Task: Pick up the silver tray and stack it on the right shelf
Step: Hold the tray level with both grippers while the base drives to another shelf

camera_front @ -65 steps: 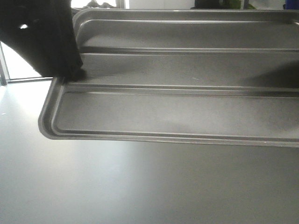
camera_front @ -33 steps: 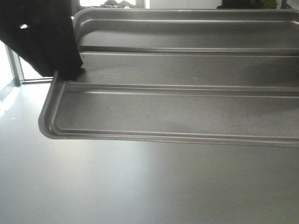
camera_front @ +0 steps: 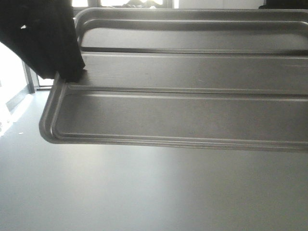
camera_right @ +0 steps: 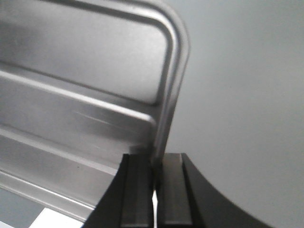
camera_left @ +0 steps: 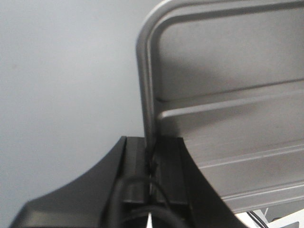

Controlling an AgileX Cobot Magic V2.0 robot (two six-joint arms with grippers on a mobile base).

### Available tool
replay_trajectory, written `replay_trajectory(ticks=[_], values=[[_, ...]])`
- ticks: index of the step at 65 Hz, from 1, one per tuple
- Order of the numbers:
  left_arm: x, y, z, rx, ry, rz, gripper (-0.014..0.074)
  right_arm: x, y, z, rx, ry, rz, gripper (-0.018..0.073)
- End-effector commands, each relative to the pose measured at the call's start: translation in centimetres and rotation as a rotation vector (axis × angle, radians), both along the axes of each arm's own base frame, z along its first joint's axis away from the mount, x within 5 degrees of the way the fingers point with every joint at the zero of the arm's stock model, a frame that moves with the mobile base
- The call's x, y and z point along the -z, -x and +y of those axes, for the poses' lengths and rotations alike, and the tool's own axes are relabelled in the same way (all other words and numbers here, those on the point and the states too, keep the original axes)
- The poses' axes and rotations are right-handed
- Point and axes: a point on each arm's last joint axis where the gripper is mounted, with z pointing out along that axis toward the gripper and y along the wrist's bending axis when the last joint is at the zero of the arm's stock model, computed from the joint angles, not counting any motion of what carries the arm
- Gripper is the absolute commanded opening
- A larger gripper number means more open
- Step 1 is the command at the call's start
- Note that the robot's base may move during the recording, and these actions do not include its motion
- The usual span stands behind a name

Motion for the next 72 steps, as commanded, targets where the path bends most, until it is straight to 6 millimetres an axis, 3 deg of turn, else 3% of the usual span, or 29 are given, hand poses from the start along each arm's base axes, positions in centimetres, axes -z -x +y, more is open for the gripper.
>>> replay_trajectory(ticks=[1,72], values=[[-1.66,0.20,0.76,0.023,-0.013,-0.062,-0.0093,-1.30,-0.34,-0.24,-0.026,0.011,-0.102,0.0057],[-1.40,0.18,0.66,0.020,-0.025,-0.047,-0.0093,-1.30,-0.34,-0.23,-0.026,0.011,-0.102,0.0057]])
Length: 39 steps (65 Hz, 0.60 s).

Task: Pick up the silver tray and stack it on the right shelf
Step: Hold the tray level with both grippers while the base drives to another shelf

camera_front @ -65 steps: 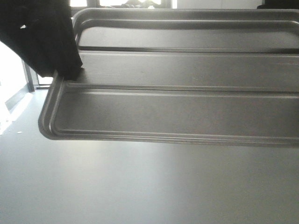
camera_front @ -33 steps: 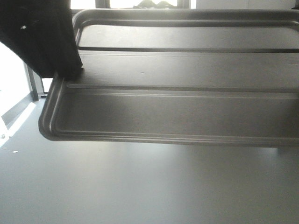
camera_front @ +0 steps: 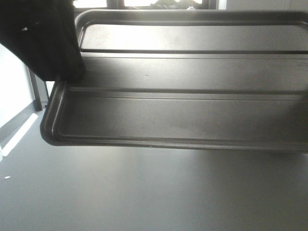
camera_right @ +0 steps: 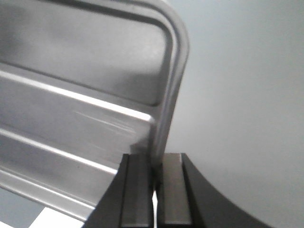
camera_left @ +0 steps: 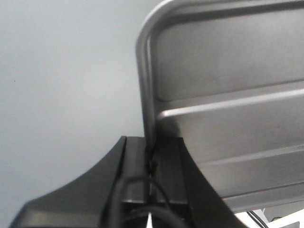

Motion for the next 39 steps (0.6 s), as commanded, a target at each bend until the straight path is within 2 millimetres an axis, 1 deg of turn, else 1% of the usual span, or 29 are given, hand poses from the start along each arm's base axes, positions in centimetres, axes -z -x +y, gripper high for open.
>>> replay_trajectory(ticks=[1,39], values=[[-1.50,0.20,0.71,0.021,-0.021,-0.052,-0.0093,-1.31,-0.35,-0.23,-0.025,0.009,-0.103,0.0057],[-1.50,0.18,0.72,0.021,-0.023,-0.053,-0.0093,-1.31,-0.35,-0.23,-0.025,0.009,-0.103,0.0057]])
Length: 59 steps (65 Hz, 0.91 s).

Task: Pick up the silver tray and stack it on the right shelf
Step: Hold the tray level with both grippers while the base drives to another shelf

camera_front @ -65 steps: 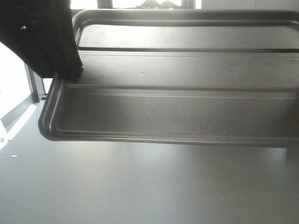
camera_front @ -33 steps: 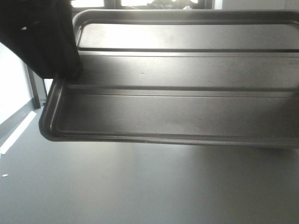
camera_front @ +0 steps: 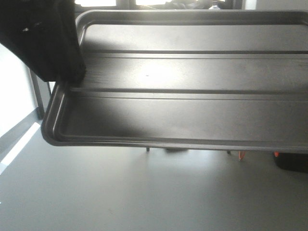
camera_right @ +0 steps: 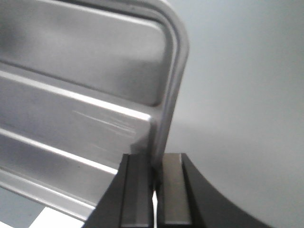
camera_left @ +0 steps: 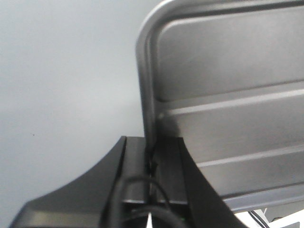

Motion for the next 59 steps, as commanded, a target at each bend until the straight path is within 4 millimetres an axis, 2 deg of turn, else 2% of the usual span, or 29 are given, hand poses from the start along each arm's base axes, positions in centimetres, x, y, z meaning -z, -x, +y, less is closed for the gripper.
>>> replay_trajectory(ticks=[1,59], values=[[-1.53,0.20,0.75,0.021,-0.022,-0.054,-0.0093,-1.31,-0.35,-0.23,-0.025,0.009,-0.103,0.0057],[-1.53,0.20,0.75,0.021,-0.022,-0.054,-0.0093,-1.31,-0.34,-0.23,-0.025,0.010,-0.103,0.0057]])
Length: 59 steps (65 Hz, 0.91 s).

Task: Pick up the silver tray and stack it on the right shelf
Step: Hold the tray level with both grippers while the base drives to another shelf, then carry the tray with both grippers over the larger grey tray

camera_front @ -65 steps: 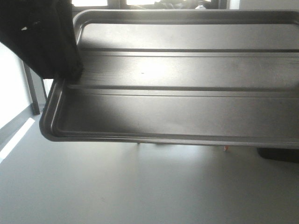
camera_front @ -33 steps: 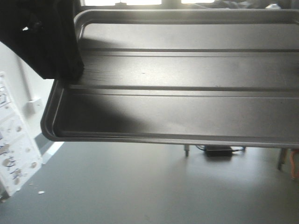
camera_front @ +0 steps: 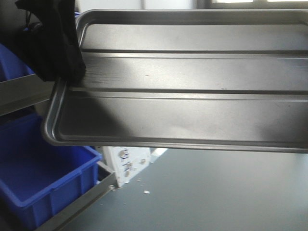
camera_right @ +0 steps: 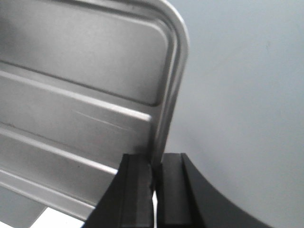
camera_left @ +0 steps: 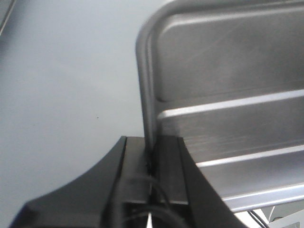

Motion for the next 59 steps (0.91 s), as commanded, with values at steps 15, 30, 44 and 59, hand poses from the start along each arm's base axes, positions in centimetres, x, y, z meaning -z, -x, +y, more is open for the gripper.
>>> replay_trajectory(ticks=[15,30,44,59], values=[[-1.48,0.22,0.78,0.021,-0.024,-0.052,-0.0093,-1.31,-0.34,-0.23,-0.025,0.010,-0.103,0.0057],[-1.48,0.22,0.78,0.021,-0.024,-0.052,-0.0093,-1.31,-0.34,-0.23,-0.025,0.010,-0.103,0.0057],[-1.48,0.22,0.78,0.021,-0.024,-0.052,-0.0093,-1.31,-0.34,-0.23,-0.025,0.010,-0.103,0.0057],[-1.48,0.22,0.78,0.021,-0.024,-0.052,-0.0093,-1.31,-0.34,-0.23,-0.025,0.010,-0.103,0.0057]])
